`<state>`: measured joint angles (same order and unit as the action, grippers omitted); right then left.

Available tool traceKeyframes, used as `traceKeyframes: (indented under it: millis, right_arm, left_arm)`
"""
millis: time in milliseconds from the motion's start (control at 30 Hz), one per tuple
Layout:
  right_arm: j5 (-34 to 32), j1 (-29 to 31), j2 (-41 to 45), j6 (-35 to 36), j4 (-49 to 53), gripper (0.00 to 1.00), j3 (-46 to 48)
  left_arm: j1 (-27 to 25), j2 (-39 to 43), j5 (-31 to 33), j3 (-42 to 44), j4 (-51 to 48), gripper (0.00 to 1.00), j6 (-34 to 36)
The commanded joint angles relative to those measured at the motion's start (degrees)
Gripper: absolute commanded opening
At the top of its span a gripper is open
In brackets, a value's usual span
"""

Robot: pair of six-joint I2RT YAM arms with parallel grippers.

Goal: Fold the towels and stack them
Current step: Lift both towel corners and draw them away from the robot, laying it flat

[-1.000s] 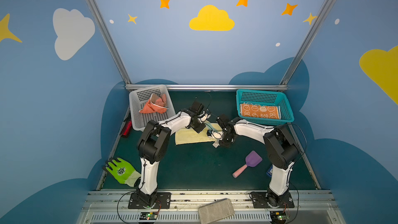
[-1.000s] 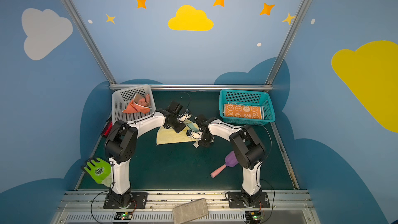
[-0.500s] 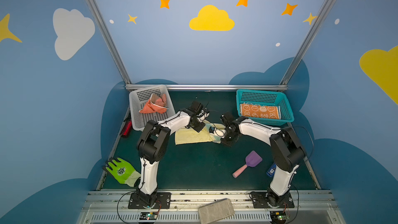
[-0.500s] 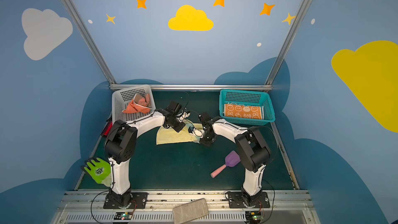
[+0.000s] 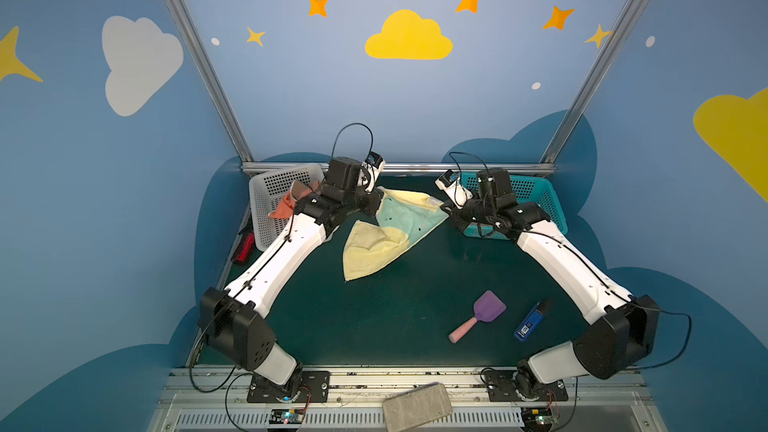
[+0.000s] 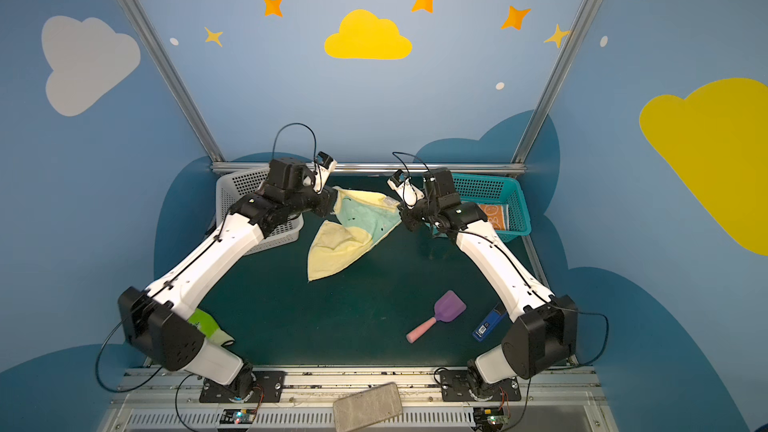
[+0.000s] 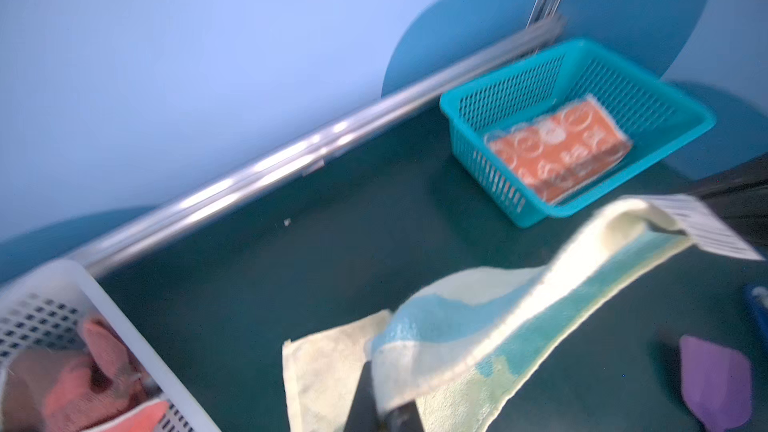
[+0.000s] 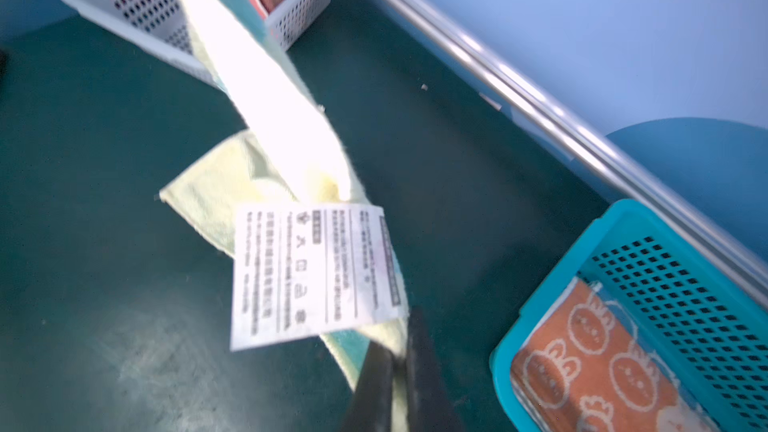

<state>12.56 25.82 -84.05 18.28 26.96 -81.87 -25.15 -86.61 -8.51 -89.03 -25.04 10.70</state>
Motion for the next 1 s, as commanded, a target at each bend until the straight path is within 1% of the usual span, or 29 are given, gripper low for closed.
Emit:
traceKeyframes:
  millis: [0, 167, 233, 300, 333, 400, 433, 567, 700, 800, 833, 967]
  right_arm:
    - [0.23, -1.01, 3.96, -4.13, -5.28, 0.0, -2.56]
    - [8.85, -1.23, 8.07, -2.32, -6.69, 0.0, -5.0]
    - [10.69, -0.32, 9.5, -1.44, -5.13, 0.0, -6.19]
    - [10.48, 1.31, 10.95, -1.14, -2.7, 0.0, -7.19]
    - [10.21, 2.26, 11.63, 1.06, -1.74, 0.0, -7.4]
    - [8.82, 4.66, 13.23, 2.22, 0.26, 0.0, -7.45]
    - [8.56, 5.51, 14.04, 2.43, 0.91, 0.0, -7.48]
    - [7.35, 7.87, 17.42, 1.23, 2.55, 0.0, -6.86]
    - [6.2, 8.54, 19.81, -0.3, 1.09, 0.0, -5.09]
    - [4.19, 8.54, 19.92, -0.27, -0.8, 0.0, -4.01]
    - [3.25, 8.54, 19.39, -0.1, -0.86, 0.0, -4.09]
    - [2.25, 6.56, 14.99, 0.53, -0.29, 0.0, -5.49]
  left_arm:
    - [-0.24, 3.79, 0.98, -3.28, -1.07, 0.03, 0.02]
    - [-2.47, 9.87, 0.35, -5.1, -4.69, 0.03, 1.34]
    - [-3.47, 12.47, -0.95, -4.68, -5.75, 0.03, 1.05]
    - [-4.24, 15.23, -2.47, -4.14, -6.84, 0.03, 0.15]
    - [-4.51, 16.33, -2.93, -3.77, -7.12, 0.03, -0.4]
    - [-4.96, 19.13, -3.26, -2.88, -7.61, 0.03, -1.37]
    - [-4.98, 20.18, -4.51, -2.68, -7.89, 0.03, -1.68]
    - [-5.15, 24.22, -5.57, -2.28, -9.1, 0.03, -3.5]
    - [-5.18, 27.51, -5.91, -1.05, -9.09, 0.03, -4.11]
    - [-5.18, 28.13, -4.07, 0.89, -8.04, 0.03, -3.64]
    - [-5.09, 27.84, -2.25, 1.36, -8.04, 0.03, -3.35]
    - [-3.78, 24.35, 1.65, 3.28, -7.32, 0.03, -3.2]
